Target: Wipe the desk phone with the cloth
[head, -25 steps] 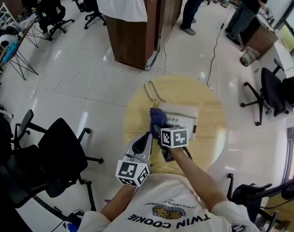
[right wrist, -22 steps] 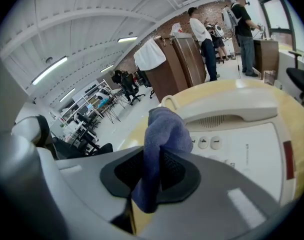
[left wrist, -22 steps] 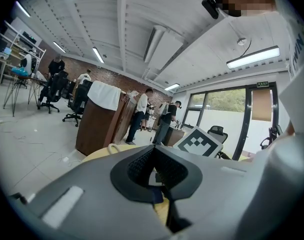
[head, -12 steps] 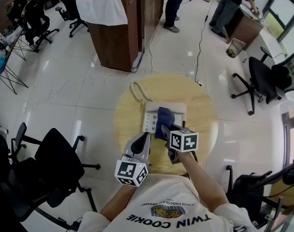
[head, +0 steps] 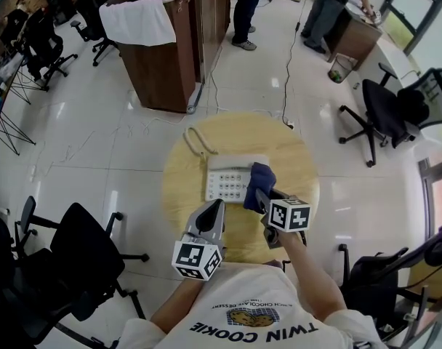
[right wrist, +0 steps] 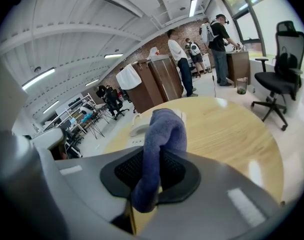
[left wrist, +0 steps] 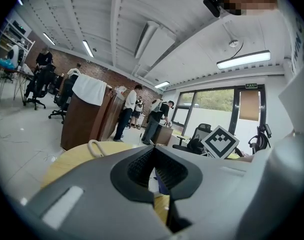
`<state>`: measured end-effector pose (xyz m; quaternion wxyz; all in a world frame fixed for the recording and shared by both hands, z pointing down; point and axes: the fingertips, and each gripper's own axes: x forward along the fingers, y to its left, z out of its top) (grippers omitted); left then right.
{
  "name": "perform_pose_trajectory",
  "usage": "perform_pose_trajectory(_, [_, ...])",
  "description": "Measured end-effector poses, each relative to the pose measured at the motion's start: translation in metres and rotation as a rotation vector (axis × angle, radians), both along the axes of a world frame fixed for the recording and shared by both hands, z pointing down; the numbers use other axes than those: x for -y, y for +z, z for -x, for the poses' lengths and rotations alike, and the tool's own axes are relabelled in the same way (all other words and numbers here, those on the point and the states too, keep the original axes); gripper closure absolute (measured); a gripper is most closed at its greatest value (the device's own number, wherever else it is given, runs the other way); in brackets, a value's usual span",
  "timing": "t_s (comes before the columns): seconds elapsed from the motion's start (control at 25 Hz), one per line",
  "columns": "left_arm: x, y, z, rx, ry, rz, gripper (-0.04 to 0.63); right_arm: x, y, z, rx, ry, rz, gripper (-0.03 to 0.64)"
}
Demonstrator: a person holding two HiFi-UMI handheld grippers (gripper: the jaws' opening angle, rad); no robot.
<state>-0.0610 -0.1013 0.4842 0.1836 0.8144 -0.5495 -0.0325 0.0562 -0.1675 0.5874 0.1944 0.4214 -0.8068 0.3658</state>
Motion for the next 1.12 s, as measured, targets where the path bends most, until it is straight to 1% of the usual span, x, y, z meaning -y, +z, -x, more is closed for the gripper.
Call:
perform_pose_trajectory(0.2, [-0.001,0.000,0.000,0.002,-0.001,0.001,0.603,0.004,0.000,-0.015,-0.007,0.026,-0.011,0.552])
perform_pose_trajectory(0.28, [-0.003,0.000,0.001,0.003,-0.006,0.000,0.603,0.002,-0.004,-0.012,-0.003,0.025,-0.024,0.552])
perform_pose_trajectory(0.36, [-0.005,-0.002,0.004,0.006,-0.018,-0.003,0.603,-0.005,-0.014,-0.001,0.017,0.001,-0.050,0.552])
perform_pose_trajectory(0.48, [-0.008,-0.002,0.012,0.010,-0.043,-0.004,0.603,-0.023,-0.025,0.030,0.060,-0.083,-0.079,0.552])
perform_pose_trajectory(0.56, [-0.009,0.000,0.018,0.012,-0.061,-0.001,0.603,-0.038,-0.023,0.056,0.077,-0.159,-0.073,0.552])
perform_pose_trajectory(0.72, [-0.015,0.000,0.028,0.017,-0.094,0.002,0.603,-0.071,-0.004,0.104,0.074,-0.317,-0.020,0.552])
perform_pose_trajectory(0.84, [-0.020,-0.001,0.036,0.023,-0.121,0.004,0.603,-0.090,0.015,0.131,0.056,-0.413,0.029,0.552])
perform_pose_trajectory(1.0, [-0.026,0.001,0.044,0.028,-0.145,0.013,0.603,-0.101,0.040,0.152,0.019,-0.496,0.084,0.552])
perform_pose_trajectory(1.12, [-0.027,0.001,0.046,0.031,-0.152,0.014,0.603,-0.101,0.052,0.157,-0.005,-0.515,0.109,0.552])
